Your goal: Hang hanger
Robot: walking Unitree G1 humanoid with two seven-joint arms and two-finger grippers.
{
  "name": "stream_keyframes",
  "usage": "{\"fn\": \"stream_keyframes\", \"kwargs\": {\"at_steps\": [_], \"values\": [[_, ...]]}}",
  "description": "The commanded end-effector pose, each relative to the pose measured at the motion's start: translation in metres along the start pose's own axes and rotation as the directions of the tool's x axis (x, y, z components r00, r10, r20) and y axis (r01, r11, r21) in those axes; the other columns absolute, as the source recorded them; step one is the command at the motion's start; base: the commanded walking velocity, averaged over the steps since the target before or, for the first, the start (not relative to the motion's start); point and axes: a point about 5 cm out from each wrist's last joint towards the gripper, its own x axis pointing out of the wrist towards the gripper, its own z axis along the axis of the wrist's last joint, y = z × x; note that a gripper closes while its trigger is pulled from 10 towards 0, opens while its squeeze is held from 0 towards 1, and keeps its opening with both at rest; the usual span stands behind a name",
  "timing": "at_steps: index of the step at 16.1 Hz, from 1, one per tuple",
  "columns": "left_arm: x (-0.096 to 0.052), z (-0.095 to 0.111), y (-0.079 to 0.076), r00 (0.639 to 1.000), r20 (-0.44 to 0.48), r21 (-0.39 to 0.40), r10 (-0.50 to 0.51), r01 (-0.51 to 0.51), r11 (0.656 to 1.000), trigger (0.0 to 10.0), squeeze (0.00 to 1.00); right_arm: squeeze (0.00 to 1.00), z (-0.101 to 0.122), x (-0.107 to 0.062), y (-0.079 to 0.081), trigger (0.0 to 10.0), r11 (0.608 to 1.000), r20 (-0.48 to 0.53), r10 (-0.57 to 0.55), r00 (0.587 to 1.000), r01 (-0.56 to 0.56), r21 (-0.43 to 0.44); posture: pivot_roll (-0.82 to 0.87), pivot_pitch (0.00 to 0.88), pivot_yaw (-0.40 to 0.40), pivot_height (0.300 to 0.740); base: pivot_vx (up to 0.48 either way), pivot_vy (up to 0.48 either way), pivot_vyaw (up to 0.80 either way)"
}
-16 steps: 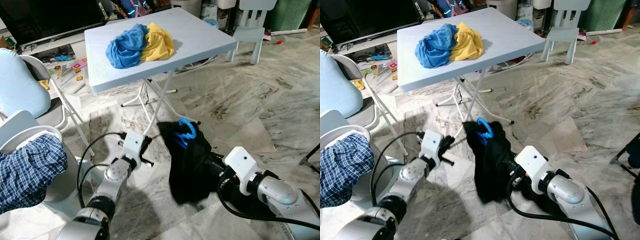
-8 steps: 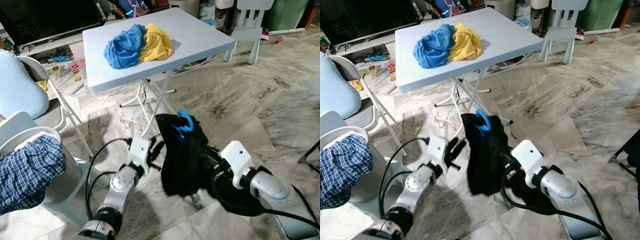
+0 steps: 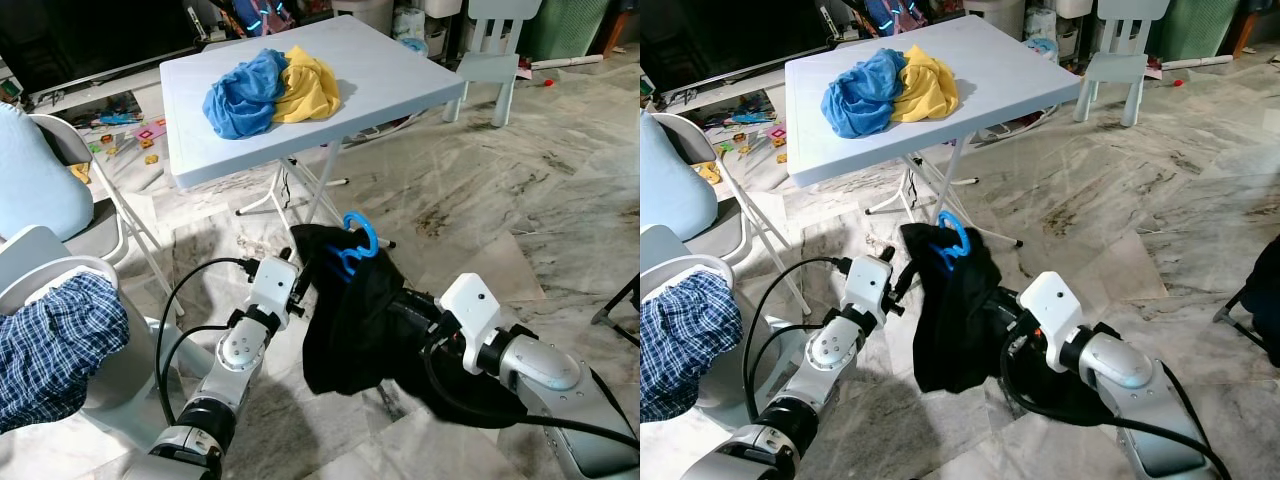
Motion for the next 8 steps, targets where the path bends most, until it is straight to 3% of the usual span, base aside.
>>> {"fn": "stream_keyframes", "kwargs": {"at_steps": [1,3,6,7,8], "values": [[0.001,0.000,0.002,1.000,-0.004,0.029,0.009,-0.009,1.000,10.0,1.00,0.00,0.013,0.000,0.007,10.0,0.999,0.057,0.046,0.997,-0.046,-0.009,-0.17,0.052,0.152,0.740,0.000,0.000,0.00],[0.003,0.001,0.004,0.999,-0.006,0.047,0.050,-0.049,0.998,10.0,1.00,0.00,0.014,-0.003,0.008,10.0,0.998,0.051,0.061,0.997,-0.061,-0.004,-0.18,0.055,0.151,0.740,0.000,0.000,0.00],[0.008,0.002,0.000,0.999,-0.027,0.005,0.046,-0.046,0.999,10.0,1.00,0.00,0.016,-0.006,0.009,10.0,0.997,0.054,0.082,0.995,-0.083,0.004,-0.18,0.056,0.151,0.740,0.000,0.000,0.00],[0.011,0.003,-0.006,1.000,-0.030,-0.054,0.009,-0.010,0.999,10.0,0.00,0.00,0.016,-0.005,0.007,10.0,0.997,0.050,0.074,0.996,-0.074,-0.001,-0.18,0.056,0.151,0.740,0.000,0.000,0.00],[0.012,0.005,-0.012,0.999,-0.024,-0.090,-0.027,0.025,0.996,10.0,0.00,0.00,0.016,-0.004,0.006,10.0,0.998,0.048,0.066,0.997,-0.065,-0.003,-0.19,0.054,0.152,0.740,0.000,0.000,0.00]]}}
